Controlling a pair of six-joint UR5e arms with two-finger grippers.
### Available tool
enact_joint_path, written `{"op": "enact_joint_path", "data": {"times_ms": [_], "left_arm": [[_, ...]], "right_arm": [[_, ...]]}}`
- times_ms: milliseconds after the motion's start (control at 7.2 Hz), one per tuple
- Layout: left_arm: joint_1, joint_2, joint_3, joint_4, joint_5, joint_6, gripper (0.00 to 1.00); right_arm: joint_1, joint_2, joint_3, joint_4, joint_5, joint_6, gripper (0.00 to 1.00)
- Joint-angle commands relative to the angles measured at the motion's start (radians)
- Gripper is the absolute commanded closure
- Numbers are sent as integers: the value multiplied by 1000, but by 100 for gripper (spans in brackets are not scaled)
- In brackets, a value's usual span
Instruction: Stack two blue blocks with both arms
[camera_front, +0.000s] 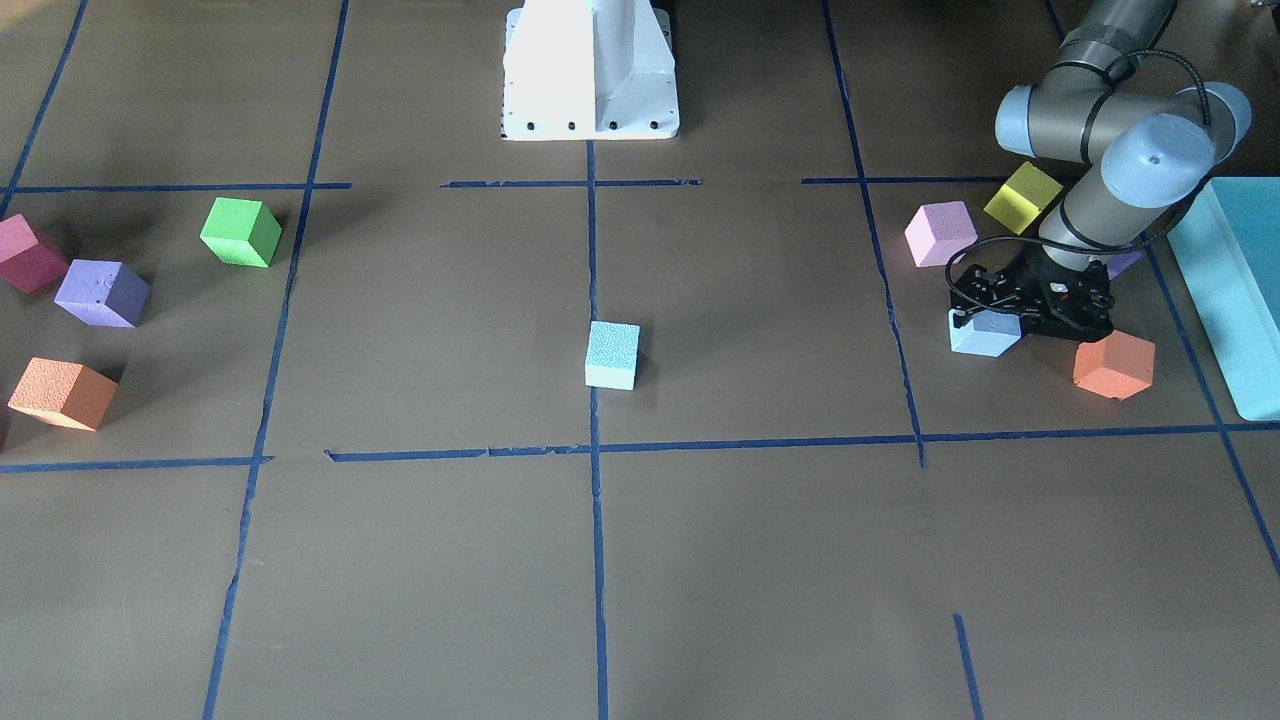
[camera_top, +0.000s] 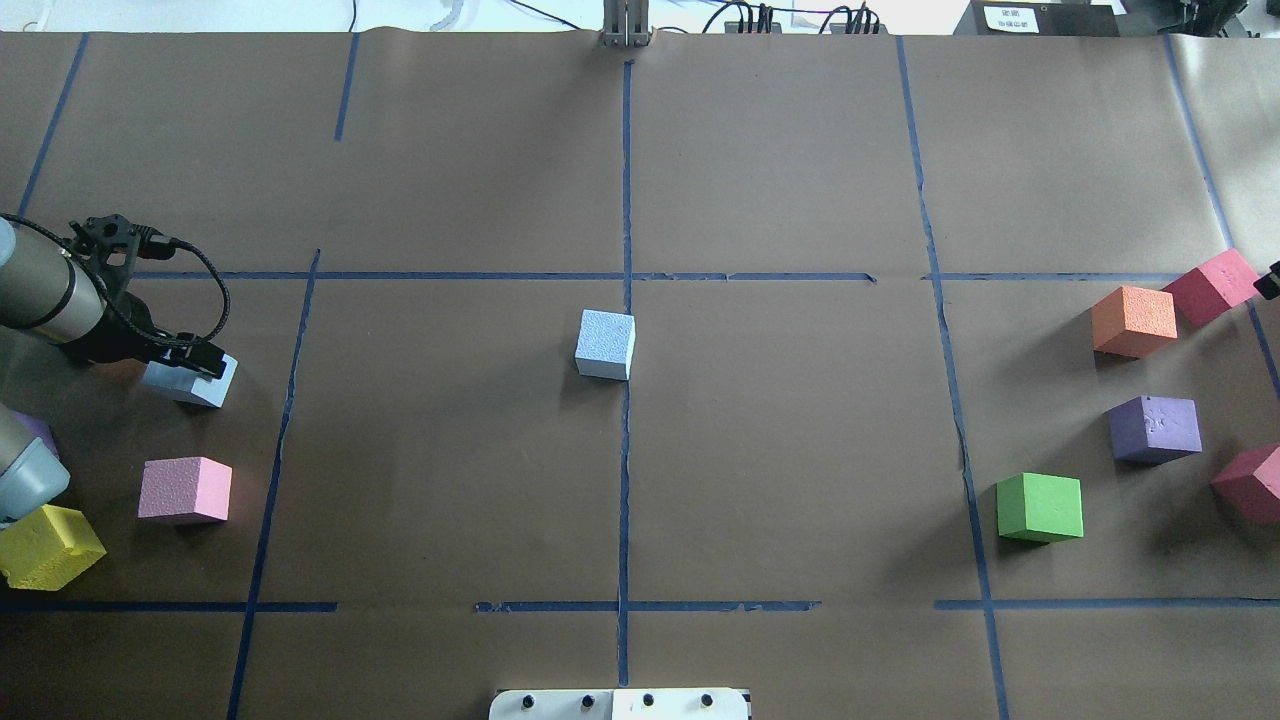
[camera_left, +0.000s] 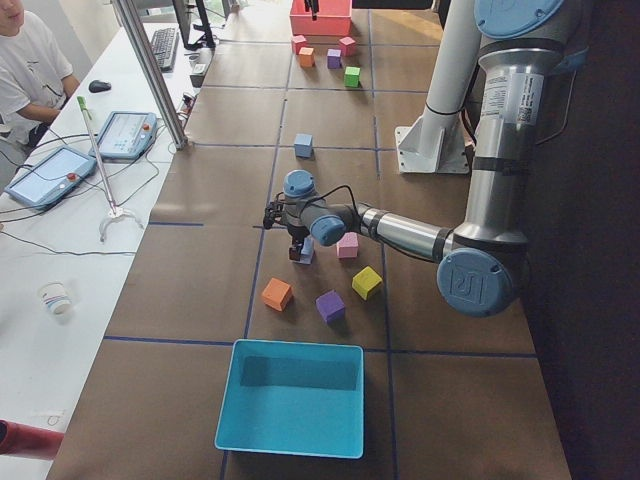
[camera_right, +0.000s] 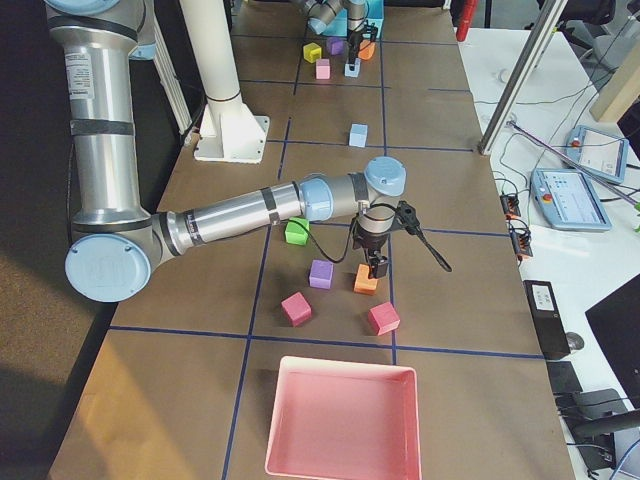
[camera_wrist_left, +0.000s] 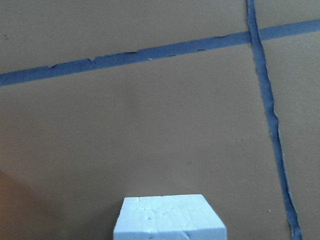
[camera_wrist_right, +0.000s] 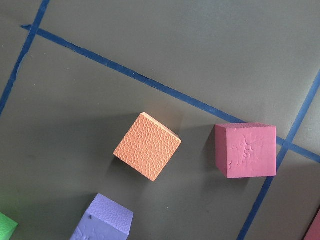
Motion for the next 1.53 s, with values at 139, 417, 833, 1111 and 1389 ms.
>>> {"op": "enact_joint_path", "data": {"times_ms": [139, 417, 833, 1111, 1389], "left_arm": [[8, -10, -20, 5, 25, -5, 93], [11, -132, -147, 232, 21, -5, 93], [142, -575, -127, 602, 49, -177, 92], [225, -808, 51, 602, 122, -305, 91], [302, -879, 160, 588, 230, -308, 86]], "right_arm": [[0, 0, 0, 0, 0, 1, 0], [0, 0, 6, 0, 2, 20, 0], [0, -2, 6, 0, 2, 22, 0], [0, -2, 3, 0, 2, 22, 0], [0, -2, 2, 0, 2, 22, 0]]}}
